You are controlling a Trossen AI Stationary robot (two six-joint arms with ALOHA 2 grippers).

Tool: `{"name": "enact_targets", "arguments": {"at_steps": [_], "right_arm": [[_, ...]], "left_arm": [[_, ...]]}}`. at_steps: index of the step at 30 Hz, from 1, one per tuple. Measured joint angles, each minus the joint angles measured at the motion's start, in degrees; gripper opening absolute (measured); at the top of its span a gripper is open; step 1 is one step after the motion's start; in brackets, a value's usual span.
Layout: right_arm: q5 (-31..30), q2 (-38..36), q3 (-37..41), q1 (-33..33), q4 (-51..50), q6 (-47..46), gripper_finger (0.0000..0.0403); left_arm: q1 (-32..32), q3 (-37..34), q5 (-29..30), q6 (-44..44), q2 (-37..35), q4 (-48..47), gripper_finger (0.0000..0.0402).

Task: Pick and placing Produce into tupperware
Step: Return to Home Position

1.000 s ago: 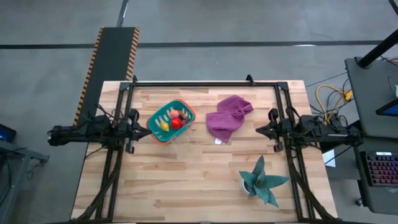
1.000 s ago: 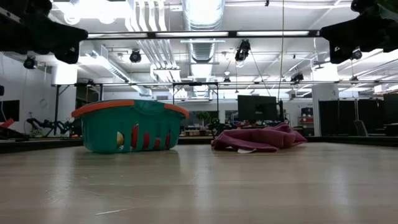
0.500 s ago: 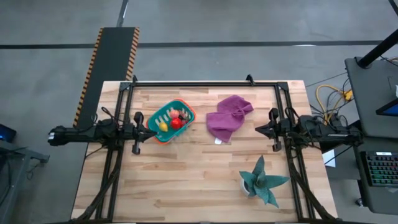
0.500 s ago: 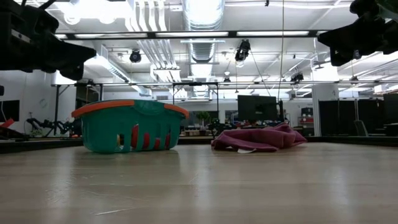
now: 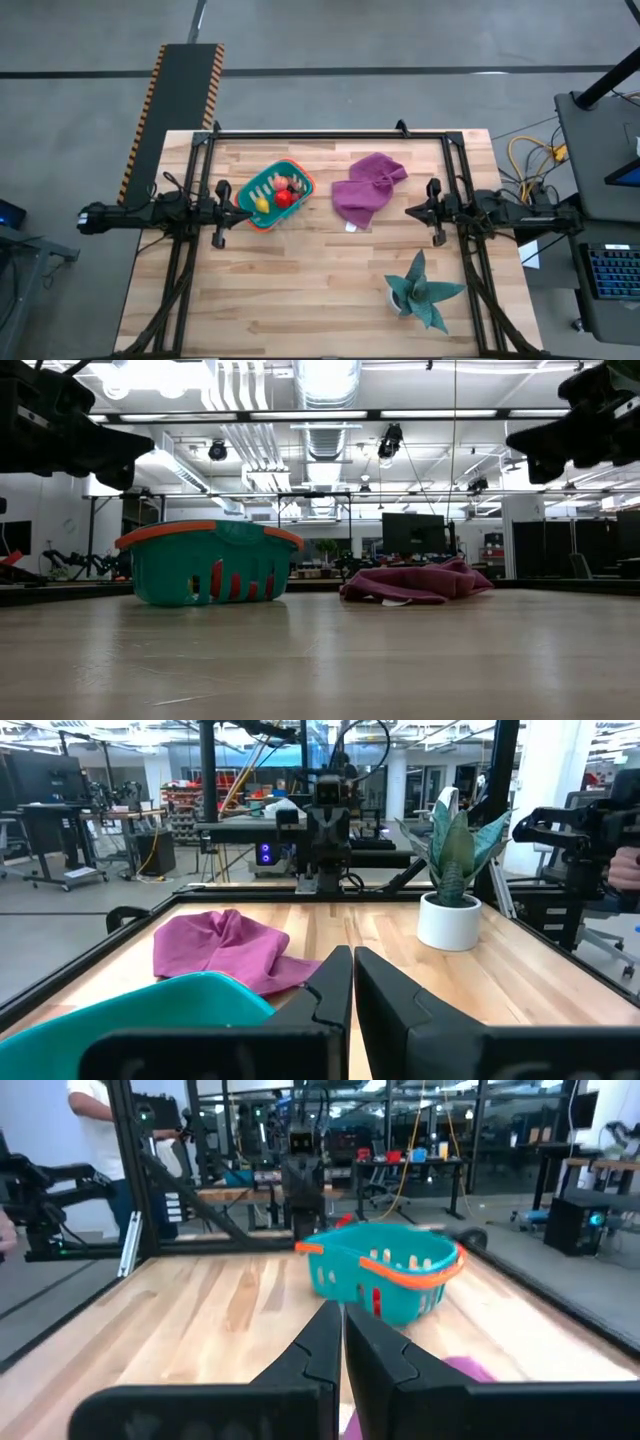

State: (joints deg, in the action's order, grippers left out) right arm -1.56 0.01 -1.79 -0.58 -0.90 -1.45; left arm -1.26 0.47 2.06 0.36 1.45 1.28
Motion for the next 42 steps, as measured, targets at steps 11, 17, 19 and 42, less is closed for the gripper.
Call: {"name": "enact_targets", "arguments": {"at_steps": [11, 17, 19, 42], "right_arm": [[0.4, 1.6, 1.2, 0.0, 1.5, -0.1, 0.0009], [0.4, 1.6, 1.2, 0.0, 1.5, -0.7, 0.0009], [0.4, 1.7, 1.2, 0.0, 1.5, -1.4, 0.0009], [0.4, 1.6, 1.2, 0.0, 1.5, -1.5, 0.0009]], "left_arm": [[0.0, -0.1, -0.6, -0.1, 0.0, -0.2, 0.0001], [0.0, -0.1, -1.8, -0.1, 0.8, -0.4, 0.0001], [0.0, -0.1, -1.8, -0.1, 1.0, -0.4, 0.0001], [0.0, -0.2, -1.9, 0.0, 1.9, 0.8, 0.0001]]}}
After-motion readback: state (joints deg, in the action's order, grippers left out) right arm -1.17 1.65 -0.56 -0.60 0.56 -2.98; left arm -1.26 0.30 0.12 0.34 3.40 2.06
